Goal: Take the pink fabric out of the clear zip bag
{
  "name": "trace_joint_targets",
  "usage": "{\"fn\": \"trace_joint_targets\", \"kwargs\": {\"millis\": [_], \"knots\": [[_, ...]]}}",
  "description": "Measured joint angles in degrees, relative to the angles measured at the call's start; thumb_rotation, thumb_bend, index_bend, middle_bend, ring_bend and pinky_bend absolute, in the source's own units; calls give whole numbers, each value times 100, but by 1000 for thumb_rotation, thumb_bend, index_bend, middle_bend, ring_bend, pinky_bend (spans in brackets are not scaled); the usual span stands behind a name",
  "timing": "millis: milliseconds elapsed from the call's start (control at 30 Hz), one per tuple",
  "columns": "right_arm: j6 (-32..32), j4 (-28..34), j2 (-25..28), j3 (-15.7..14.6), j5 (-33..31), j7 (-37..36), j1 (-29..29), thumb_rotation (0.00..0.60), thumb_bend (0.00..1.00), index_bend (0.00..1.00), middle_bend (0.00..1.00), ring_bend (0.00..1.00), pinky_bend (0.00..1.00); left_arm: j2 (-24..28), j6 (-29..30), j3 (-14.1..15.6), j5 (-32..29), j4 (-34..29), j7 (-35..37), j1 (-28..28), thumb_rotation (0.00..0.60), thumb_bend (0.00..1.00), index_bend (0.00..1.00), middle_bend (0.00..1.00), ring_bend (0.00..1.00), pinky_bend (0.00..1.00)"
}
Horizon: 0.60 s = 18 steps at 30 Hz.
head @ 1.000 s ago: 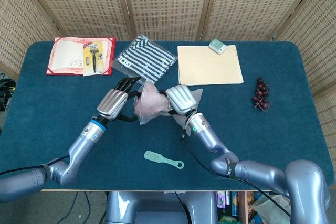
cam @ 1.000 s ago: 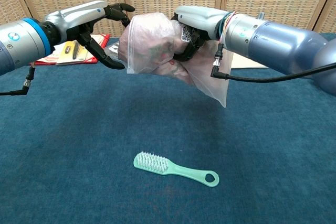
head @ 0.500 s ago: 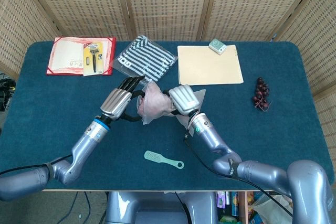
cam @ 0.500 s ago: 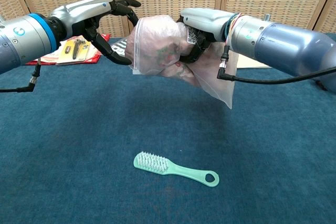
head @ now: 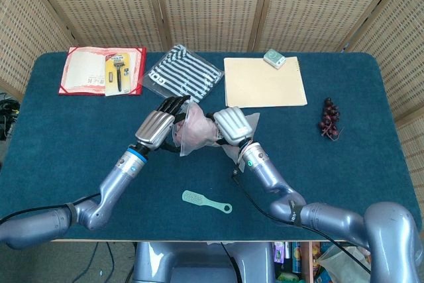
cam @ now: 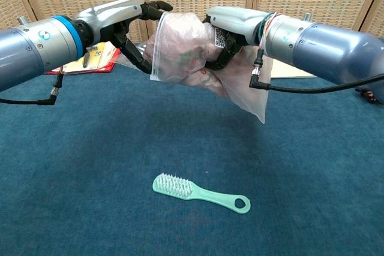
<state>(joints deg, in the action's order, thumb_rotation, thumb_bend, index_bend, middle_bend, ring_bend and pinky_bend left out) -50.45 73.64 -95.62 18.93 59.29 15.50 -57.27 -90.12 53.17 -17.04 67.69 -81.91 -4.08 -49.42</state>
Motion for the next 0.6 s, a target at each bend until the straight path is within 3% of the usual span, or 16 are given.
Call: {"fn": "trace_joint_targets", "kwargs": {"millis": [167,400,600], "knots": [[-2,20,32,-15,1,-10,8,600,812,637,661,698,580,-87,-60,-10,-60,78,-6,-81,600,231,480,0,0,0],[10,41,84,-25,5,-62,25,600,811,637,661,698,580,-136,-60,2,-57,161,33,-124,600,543,642,0,0,0],[4,34,98,-67,51,-116,48,600,812,637,661,698,580,-148,-55,26,-93,171,-57,-151,600,646,683,0,0,0]]}}
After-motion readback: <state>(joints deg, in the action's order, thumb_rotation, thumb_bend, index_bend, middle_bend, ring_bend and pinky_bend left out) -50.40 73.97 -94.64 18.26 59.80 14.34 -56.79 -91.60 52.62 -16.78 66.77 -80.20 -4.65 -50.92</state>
